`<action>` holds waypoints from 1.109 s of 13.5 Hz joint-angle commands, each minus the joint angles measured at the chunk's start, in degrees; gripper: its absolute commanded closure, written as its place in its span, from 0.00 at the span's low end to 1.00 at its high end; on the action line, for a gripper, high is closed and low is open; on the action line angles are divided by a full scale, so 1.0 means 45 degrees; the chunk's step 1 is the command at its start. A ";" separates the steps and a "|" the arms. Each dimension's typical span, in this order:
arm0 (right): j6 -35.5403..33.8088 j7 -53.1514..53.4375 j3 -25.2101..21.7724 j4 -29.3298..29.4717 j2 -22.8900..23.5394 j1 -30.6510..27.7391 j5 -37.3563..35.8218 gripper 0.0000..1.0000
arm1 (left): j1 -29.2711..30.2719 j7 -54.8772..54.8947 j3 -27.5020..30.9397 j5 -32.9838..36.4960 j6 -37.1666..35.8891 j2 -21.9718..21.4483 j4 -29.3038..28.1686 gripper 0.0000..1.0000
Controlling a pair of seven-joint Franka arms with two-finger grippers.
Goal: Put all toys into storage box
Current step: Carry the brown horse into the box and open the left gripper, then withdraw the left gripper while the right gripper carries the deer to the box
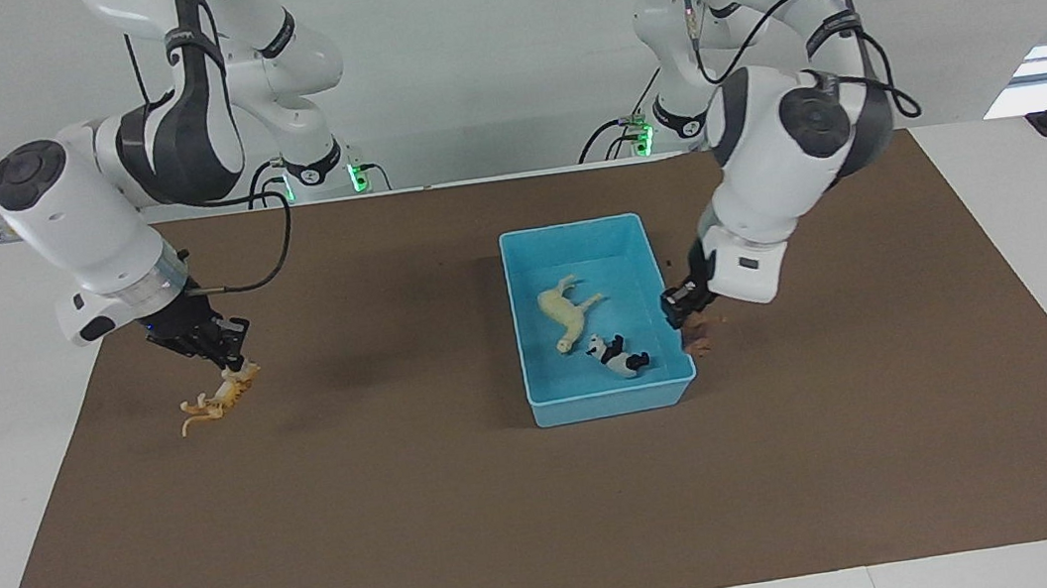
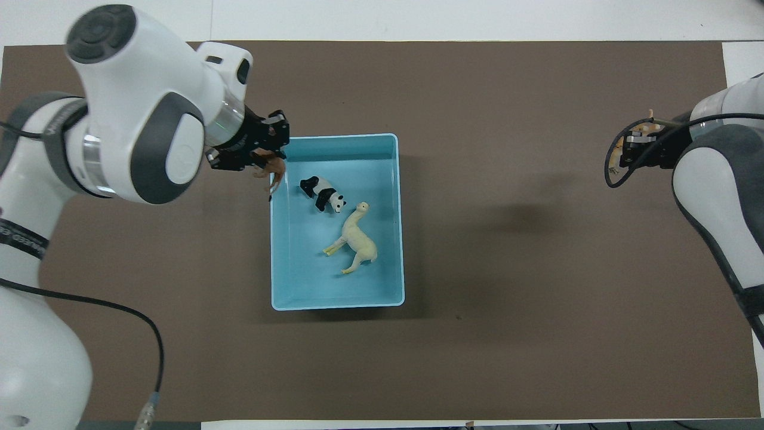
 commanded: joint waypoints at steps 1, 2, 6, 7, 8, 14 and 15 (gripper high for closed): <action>-0.1385 0.2047 0.0031 0.2491 0.0918 0.1243 0.0063 1.00 | -0.0946 -0.0755 0.0259 -0.0175 0.2021 -0.1071 -0.2576 0.71; -0.1679 0.2868 0.0031 0.3137 0.1095 0.1712 0.0199 1.00 | -0.1065 -0.0775 0.0278 -0.0175 0.1970 -0.1131 -0.2680 0.01; -0.0790 0.6384 0.0051 0.3476 0.1233 0.4639 0.0179 1.00 | -0.0891 -0.0737 0.0337 -0.0175 0.0820 -0.1949 -0.2291 0.00; -0.0243 0.7107 0.0051 0.3360 0.1233 0.5285 0.0180 1.00 | -0.0871 -0.0775 0.0376 -0.0175 0.0740 -0.2184 -0.2290 0.00; -0.0044 0.7830 0.0051 0.3320 0.1233 0.5794 0.0180 1.00 | -0.0851 -0.0776 0.0473 -0.0117 0.0449 -0.2476 -0.2271 0.00; 0.1496 0.9263 0.0051 0.2834 0.2150 0.8318 0.0103 1.00 | 0.1606 0.1598 0.1001 0.2105 -0.1967 -0.3788 -0.1007 0.00; 0.1830 0.9263 0.0051 0.2696 0.2228 0.8319 0.0102 1.00 | 0.2113 0.2864 0.1001 0.2169 -0.2846 -0.3807 -0.0769 0.00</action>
